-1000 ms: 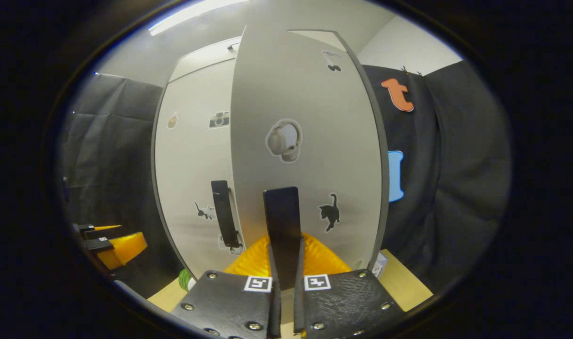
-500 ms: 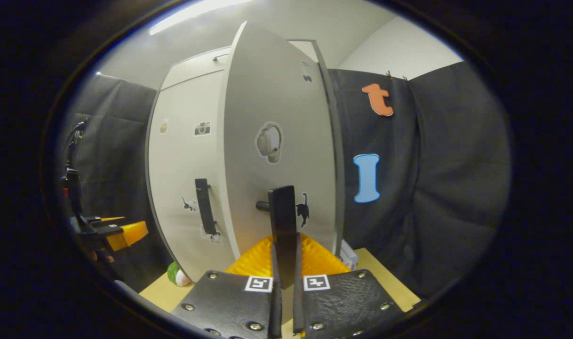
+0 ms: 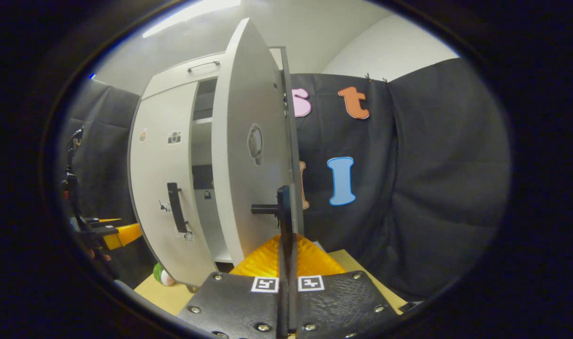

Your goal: Open the right door of the double-door shoe cabinet with the right hand, and open the left door with the left hand.

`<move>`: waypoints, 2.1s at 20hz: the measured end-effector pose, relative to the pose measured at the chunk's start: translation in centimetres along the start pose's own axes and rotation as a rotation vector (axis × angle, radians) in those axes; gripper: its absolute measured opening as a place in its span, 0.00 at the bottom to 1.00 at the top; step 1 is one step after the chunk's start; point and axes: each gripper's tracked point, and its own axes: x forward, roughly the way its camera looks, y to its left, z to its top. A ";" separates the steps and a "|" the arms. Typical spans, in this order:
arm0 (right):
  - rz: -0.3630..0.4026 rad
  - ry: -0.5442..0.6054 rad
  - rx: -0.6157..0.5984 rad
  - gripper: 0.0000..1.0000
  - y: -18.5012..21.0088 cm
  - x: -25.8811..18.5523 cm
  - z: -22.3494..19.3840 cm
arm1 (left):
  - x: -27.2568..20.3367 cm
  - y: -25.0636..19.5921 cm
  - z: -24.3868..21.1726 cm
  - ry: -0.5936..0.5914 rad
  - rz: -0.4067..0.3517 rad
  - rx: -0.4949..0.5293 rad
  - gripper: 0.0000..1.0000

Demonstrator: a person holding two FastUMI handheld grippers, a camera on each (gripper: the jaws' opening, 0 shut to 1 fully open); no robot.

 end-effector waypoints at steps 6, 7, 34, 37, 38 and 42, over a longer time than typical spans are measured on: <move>-0.025 0.022 0.038 0.01 -3.8 0.4 -0.1 | 1.3 -1.4 0.2 -0.001 -0.007 0.003 0.98; -0.020 0.022 0.032 0.01 -3.9 0.4 0.0 | 1.6 -1.8 0.2 0.001 -0.009 -0.001 0.98; -0.195 0.083 -0.028 0.01 -13.4 -6.6 -2.5 | 13.7 -6.4 1.7 -0.015 0.005 0.077 0.78; -0.226 0.107 -0.045 0.01 -14.3 -7.4 -3.5 | 13.9 -6.4 1.8 -0.026 0.024 0.074 0.69; -0.234 0.111 -0.050 0.01 -14.5 -7.6 -3.7 | 14.0 -6.2 1.9 -0.036 0.035 0.078 0.68; -0.258 0.108 -0.041 0.01 -14.8 -8.1 -3.8 | 13.9 -6.3 1.6 -0.024 0.046 0.087 0.37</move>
